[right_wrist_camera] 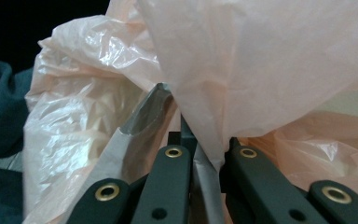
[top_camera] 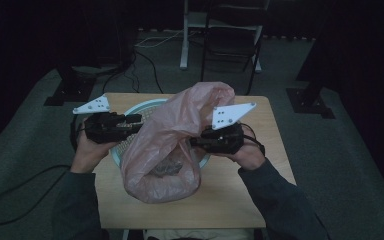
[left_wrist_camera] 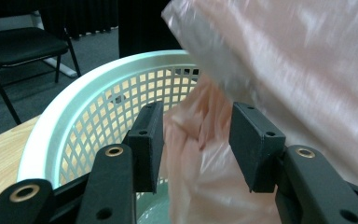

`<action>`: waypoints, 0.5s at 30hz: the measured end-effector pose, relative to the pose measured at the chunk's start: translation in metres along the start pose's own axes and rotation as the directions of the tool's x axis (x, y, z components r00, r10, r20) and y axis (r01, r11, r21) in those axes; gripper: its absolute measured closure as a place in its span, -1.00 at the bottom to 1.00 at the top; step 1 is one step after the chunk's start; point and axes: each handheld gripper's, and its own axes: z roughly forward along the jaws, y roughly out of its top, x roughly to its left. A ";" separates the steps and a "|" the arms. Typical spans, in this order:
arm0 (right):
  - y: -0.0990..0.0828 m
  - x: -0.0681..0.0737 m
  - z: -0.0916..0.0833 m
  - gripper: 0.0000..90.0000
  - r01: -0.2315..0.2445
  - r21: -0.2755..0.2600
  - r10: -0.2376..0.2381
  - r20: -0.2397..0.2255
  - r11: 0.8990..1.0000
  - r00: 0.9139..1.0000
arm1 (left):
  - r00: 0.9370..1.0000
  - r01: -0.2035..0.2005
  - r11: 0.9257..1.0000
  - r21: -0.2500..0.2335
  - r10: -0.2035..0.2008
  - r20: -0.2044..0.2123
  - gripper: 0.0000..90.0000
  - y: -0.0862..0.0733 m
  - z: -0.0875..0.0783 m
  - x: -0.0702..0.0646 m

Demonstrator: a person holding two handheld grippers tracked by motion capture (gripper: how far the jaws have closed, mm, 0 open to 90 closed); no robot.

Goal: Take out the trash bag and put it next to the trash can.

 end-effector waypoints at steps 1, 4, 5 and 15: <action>0.002 0.000 -0.003 0.97 -0.001 -0.012 0.001 0.007 1.000 1.000 | 1.000 -0.001 1.000 0.000 0.001 0.000 0.22 0.000 0.000 0.000; 0.007 0.000 -0.014 0.97 0.003 -0.043 -0.002 0.027 0.999 1.000 | 1.000 0.002 1.000 -0.005 -0.002 0.000 0.22 0.000 0.000 0.000; 0.009 0.000 -0.016 0.97 0.007 -0.052 -0.006 0.033 0.999 0.999 | 1.000 0.002 1.000 -0.007 -0.002 0.000 0.22 0.000 -0.001 0.000; 0.015 0.000 -0.033 0.97 0.029 -0.078 -0.023 0.078 0.997 0.997 | 1.000 0.000 1.000 -0.010 0.000 -0.004 0.22 0.000 -0.003 0.000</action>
